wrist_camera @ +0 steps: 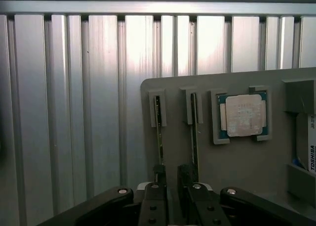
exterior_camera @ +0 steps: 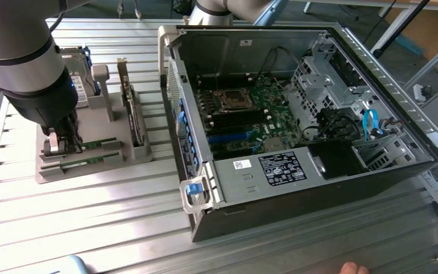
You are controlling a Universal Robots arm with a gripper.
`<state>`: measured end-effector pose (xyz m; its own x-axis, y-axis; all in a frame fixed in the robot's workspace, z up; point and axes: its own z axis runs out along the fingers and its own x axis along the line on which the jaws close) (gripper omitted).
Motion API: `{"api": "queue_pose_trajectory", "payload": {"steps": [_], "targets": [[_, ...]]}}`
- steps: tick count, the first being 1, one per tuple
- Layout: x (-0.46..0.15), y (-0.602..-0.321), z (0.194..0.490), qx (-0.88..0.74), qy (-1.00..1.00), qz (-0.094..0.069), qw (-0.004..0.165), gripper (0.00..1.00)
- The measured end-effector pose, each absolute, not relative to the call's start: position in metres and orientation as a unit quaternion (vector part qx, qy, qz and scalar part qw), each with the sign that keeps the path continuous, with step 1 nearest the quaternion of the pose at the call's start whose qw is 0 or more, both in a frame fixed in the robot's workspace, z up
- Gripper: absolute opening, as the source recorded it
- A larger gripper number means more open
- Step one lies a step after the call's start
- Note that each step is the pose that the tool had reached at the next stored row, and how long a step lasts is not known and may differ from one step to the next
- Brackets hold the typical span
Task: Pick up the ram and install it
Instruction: 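Pick up the ram and move it above insertion slot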
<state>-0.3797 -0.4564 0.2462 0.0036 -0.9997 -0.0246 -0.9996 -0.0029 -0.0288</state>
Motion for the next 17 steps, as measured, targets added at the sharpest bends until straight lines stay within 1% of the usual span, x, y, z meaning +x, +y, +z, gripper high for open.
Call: {"api": "queue_pose_trajectory", "payload": {"steps": [8, 17], "targets": [[-0.3797, -0.4565, 0.2459, -0.71, 0.704, -0.001, 0.019, 0.24], [-0.3797, -0.4575, 0.2381, -0.71, 0.704, -0.001, 0.019, 0.24]]}}
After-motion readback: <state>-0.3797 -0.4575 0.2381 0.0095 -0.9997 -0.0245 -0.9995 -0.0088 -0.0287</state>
